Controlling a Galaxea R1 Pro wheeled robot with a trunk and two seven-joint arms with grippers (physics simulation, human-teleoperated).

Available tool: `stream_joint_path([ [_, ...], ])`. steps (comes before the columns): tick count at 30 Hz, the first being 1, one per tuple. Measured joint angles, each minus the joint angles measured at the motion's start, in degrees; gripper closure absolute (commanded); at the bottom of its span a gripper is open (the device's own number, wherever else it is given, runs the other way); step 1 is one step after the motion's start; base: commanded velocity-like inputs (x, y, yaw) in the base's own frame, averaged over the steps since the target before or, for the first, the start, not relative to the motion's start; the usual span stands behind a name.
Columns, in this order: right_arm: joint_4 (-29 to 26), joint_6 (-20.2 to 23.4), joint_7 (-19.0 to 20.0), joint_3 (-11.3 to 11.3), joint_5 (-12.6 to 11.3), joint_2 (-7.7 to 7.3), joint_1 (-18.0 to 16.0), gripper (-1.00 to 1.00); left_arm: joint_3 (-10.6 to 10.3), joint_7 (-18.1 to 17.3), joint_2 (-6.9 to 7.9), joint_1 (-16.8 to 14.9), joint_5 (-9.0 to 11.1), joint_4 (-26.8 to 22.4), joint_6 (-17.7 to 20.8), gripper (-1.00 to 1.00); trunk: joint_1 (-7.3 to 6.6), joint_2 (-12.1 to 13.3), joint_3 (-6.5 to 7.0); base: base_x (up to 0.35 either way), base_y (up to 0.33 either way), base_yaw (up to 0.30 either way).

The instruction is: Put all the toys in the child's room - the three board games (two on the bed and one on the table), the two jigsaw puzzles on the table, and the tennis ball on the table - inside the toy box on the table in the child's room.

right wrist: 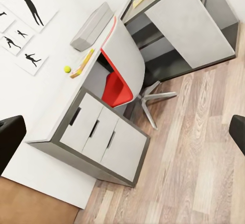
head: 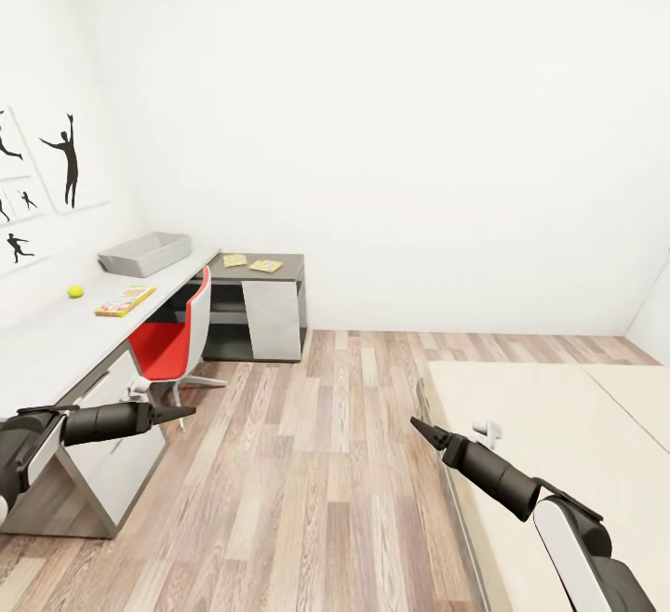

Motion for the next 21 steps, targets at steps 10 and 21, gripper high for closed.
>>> stream_joint_path([
  [10, -0.1, 0.0, 0.0, 0.0, 0.0, 0.0, 0.0, -1.0, 0.0, 0.0, -0.11, 0.0, 0.0, 0.0, 0.0, -1.0, 0.0, 0.0, 0.11, 0.0, 0.0, -0.046],
  [21, -0.1, 0.0, 0.0, 0.0, 0.0, 0.08, 0.0, -1.0, 0.0, 0.0, -0.12, 0.0, 0.0, 0.0, 0.0, -1.0, 0.0, 0.0, 0.28, 0.0, -0.103, -0.035],
])
